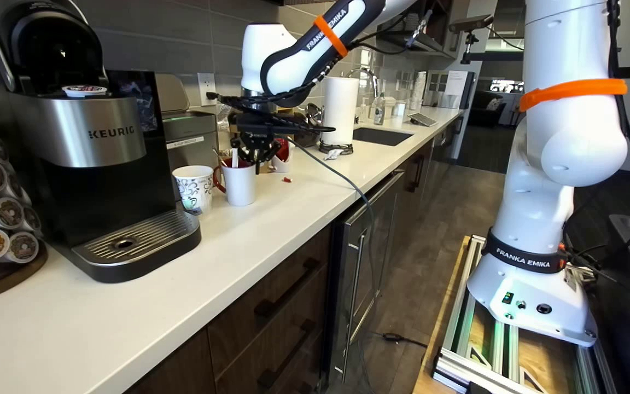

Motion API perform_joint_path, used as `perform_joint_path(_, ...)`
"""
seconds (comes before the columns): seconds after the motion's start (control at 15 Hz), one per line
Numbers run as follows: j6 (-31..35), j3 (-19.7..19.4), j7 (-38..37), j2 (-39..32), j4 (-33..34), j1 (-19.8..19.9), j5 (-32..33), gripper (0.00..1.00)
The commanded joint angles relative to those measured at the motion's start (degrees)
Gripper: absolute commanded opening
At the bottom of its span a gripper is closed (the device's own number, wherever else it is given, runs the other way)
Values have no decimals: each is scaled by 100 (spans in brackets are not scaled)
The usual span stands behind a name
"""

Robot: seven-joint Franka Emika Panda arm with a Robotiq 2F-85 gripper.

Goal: Move the cup and mug to the left and put the broken piece inside the broken mug

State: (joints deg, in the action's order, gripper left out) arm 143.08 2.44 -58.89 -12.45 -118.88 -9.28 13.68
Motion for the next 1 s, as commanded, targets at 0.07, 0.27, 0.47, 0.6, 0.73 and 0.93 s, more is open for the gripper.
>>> perform_joint_path(0.07,174,-9,17,-42,48,-46,-276,3)
perform_joint_path(0.27,85,-21,15,-32,88,-62,-287,39)
perform_joint_path(0.47,11,-18,85,181,98,-21,-376,53)
perform_joint_path(0.6,-192,-10,241,468,108,30,-441,69)
perform_joint_path(0.73,-661,44,732,797,114,154,-772,84)
perform_joint_path(0.93,-1397,13,1929,1326,63,316,-900,100)
